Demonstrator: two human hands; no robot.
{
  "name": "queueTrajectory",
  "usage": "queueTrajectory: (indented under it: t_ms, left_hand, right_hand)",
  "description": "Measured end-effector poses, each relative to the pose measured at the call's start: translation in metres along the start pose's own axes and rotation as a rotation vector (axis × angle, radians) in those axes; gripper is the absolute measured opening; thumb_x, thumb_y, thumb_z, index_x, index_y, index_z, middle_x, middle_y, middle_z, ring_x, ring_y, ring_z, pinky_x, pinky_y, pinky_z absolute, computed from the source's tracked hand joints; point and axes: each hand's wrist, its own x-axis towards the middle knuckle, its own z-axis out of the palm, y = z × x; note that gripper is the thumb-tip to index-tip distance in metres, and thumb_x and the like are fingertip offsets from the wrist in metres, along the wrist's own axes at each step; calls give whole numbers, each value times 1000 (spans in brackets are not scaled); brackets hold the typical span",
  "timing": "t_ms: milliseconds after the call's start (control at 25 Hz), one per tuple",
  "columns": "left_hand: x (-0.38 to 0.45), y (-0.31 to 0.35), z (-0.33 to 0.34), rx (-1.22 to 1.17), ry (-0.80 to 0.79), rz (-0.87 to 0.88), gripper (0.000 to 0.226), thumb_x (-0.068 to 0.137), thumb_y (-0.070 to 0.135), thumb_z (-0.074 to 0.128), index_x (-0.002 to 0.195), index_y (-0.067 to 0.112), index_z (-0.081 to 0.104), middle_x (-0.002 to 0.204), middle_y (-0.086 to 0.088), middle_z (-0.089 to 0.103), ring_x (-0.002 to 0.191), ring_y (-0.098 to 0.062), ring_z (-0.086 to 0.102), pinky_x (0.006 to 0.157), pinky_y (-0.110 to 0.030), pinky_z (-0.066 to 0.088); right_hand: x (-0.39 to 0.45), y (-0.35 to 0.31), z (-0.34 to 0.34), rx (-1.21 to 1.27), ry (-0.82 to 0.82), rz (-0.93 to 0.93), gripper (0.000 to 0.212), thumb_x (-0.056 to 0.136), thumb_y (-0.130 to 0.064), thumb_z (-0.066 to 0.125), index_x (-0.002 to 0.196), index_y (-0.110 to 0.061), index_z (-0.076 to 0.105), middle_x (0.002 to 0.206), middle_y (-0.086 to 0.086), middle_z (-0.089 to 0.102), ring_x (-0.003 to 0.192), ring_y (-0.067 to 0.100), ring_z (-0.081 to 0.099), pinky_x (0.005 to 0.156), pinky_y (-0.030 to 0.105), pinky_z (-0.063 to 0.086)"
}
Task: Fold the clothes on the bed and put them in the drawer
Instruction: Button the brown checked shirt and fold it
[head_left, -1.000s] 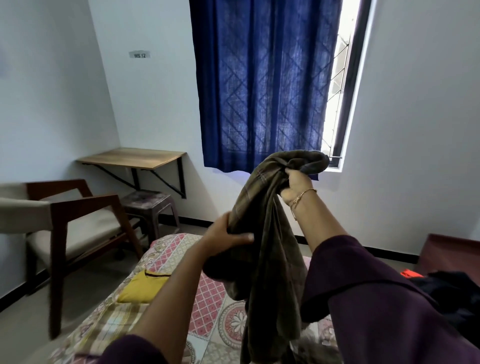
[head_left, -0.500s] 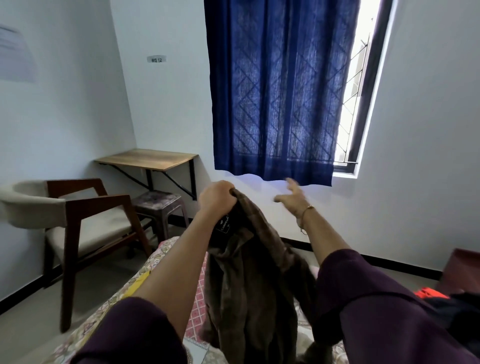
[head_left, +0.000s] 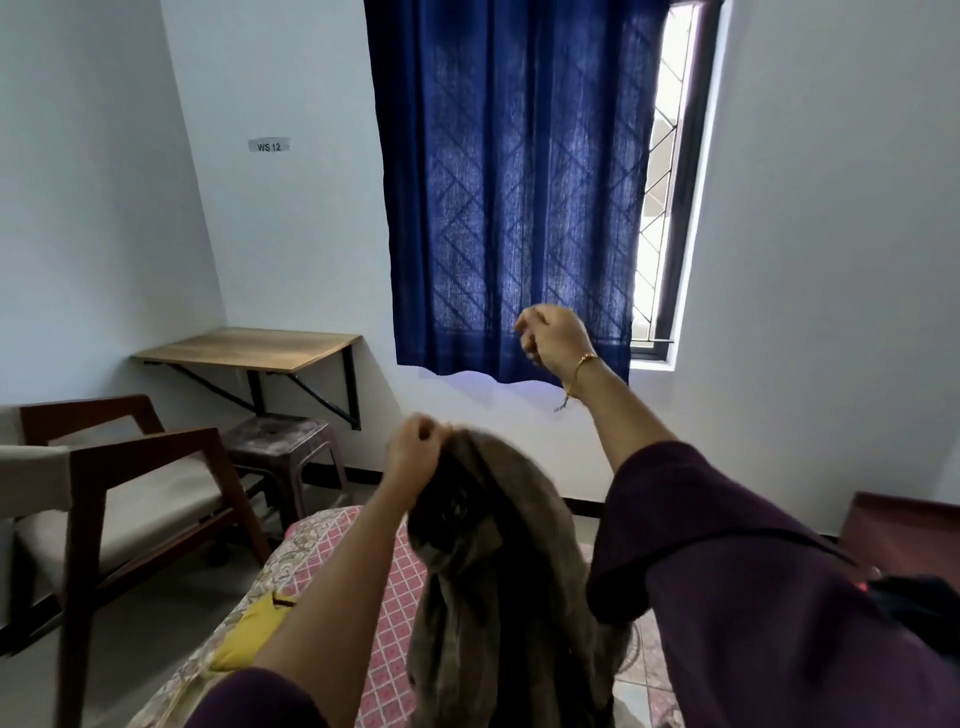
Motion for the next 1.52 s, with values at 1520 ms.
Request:
queueTrajectory:
  t_ms: [1520]
  left_hand:
    - [74,123,-48,62,479,296,29,90,-2,30,111,-3,50,121,-18,49,105,-34,49,85,-37,33]
  right_hand:
    - [15,17,-64,-468,144,235,12,86,-13,49,91,-5,56,91,13,56,86,28,56,79,39,53]
